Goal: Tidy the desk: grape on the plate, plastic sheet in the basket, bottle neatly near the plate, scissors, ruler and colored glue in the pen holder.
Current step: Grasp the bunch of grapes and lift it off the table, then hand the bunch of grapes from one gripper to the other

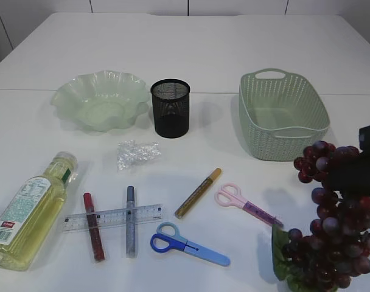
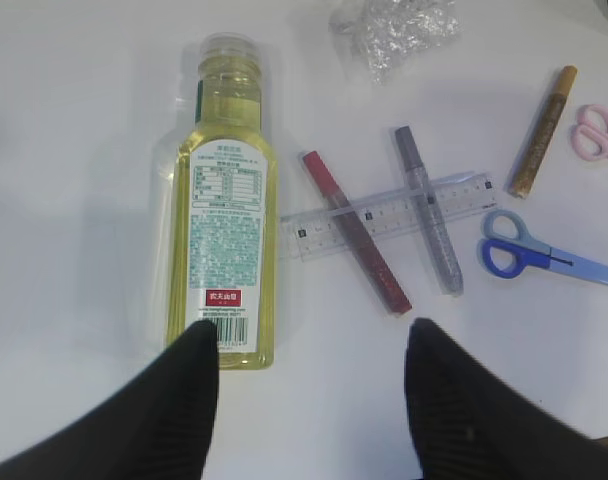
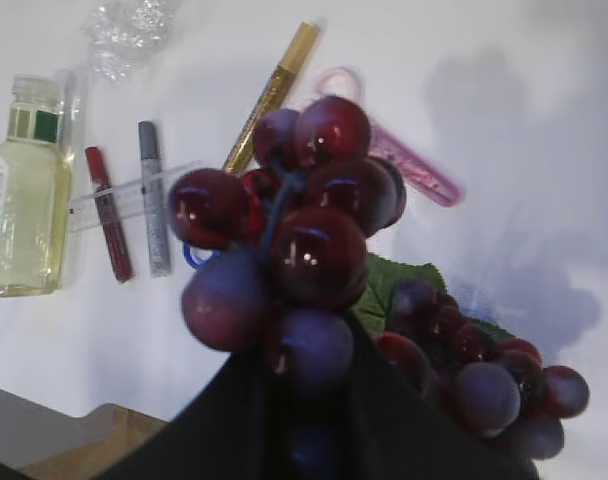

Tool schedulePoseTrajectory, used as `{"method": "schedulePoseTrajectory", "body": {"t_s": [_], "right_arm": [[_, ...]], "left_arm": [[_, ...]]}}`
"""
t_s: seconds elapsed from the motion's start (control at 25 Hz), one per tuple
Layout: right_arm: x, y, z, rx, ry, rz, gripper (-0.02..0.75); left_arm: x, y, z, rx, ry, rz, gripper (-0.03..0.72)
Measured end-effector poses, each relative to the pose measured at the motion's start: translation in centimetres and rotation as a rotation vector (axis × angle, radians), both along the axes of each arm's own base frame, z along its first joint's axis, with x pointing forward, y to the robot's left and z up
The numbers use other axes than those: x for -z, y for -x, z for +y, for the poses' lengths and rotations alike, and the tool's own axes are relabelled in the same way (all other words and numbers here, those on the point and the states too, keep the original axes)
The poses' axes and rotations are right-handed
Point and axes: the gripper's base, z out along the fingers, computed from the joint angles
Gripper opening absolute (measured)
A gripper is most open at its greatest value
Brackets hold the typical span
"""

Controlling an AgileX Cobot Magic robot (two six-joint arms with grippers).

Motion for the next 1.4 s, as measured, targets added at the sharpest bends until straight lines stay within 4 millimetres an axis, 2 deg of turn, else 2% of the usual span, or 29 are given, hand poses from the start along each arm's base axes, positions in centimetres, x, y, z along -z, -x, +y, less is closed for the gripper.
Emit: {"method": "schedulePoseTrajectory", "body": {"t_s": [0.2,0.52,0.76,1.04,1.2,1.4], "right_arm": [[-1.4,0.2,0.7,-0.058,-0.076,-0.048,0.119],[-6.6,-0.6,1.8,-0.156,-0.187,-0.208,0.119],[-9.1,-0.7,2.5,-0.187,-0.317,-0.291,0.119],[-10.3,-0.5,3.1,-0.221,-0.45,-0.344,0.119],[-10.6,-0.1,4.1,-0.271,-0.49,-0.363,0.119],[-12.0,0.1,4.8,-0.313,-0.509,-0.404,0.119]], "left_arm": [[0.0,0.0,0.0,0.0,0.0,0.0,0.435],[0.0,0.0,0.0,0.001,0.003,0.0,0.435],[-0.3,0.1,-0.7,0.064,0.058,-0.019,0.435],[-1.1,0.2,-2.3,0.247,0.144,-0.112,0.435],[-1.8,0.5,-3.8,0.362,0.219,-0.179,0.435],[-2.5,0.4,-6.0,0.481,0.283,-0.289,0.435]]}}
